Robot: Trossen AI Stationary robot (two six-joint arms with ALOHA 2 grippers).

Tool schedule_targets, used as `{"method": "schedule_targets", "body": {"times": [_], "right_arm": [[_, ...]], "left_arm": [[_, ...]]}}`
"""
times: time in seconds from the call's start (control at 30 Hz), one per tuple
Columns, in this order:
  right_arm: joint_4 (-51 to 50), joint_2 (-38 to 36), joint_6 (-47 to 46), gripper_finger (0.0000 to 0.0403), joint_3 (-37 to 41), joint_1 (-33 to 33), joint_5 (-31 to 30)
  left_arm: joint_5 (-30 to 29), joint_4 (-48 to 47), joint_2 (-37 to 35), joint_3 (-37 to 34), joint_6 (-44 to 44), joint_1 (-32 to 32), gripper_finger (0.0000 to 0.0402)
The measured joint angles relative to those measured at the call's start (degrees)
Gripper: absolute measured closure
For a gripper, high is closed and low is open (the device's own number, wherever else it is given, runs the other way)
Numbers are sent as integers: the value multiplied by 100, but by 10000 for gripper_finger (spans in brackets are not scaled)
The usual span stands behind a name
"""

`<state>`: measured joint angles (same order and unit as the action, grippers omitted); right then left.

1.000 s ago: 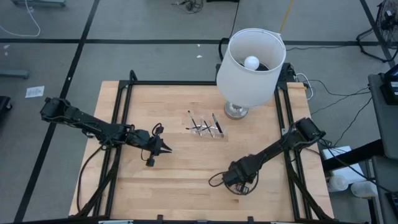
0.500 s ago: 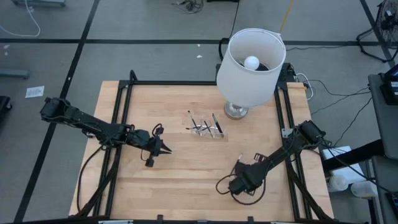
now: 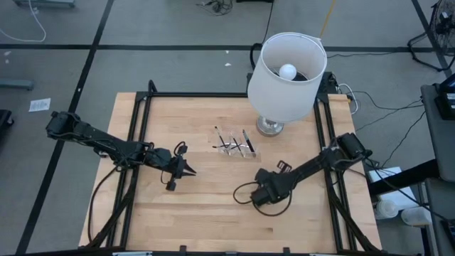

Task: Pick & Place Makeup Brushes
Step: Put the black eyeshadow brush into the transparent organizer

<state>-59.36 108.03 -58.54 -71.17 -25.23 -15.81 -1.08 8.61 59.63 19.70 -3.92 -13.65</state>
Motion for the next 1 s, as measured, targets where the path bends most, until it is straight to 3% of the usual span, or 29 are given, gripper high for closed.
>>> {"method": "schedule_targets", "body": {"times": [0.13,0.27,0.73,0.87,1.0], "right_arm": [[-275,-177,-374,403,-326,-232,-1075],[92,-547,-866,403,-390,-352,-1389],[947,-920,-865,399,-332,325,-363],[1685,-914,-870,370,-6,447,-255],[2493,-920,-905,312,276,600,-39]], "left_arm": [[0,-30,-1,1,15,0,355],[2,-30,0,0,67,0,355],[10,14,-1,0,106,-188,355],[11,12,1,-1,49,-188,355],[9,12,1,-1,-7,-188,355]]}}
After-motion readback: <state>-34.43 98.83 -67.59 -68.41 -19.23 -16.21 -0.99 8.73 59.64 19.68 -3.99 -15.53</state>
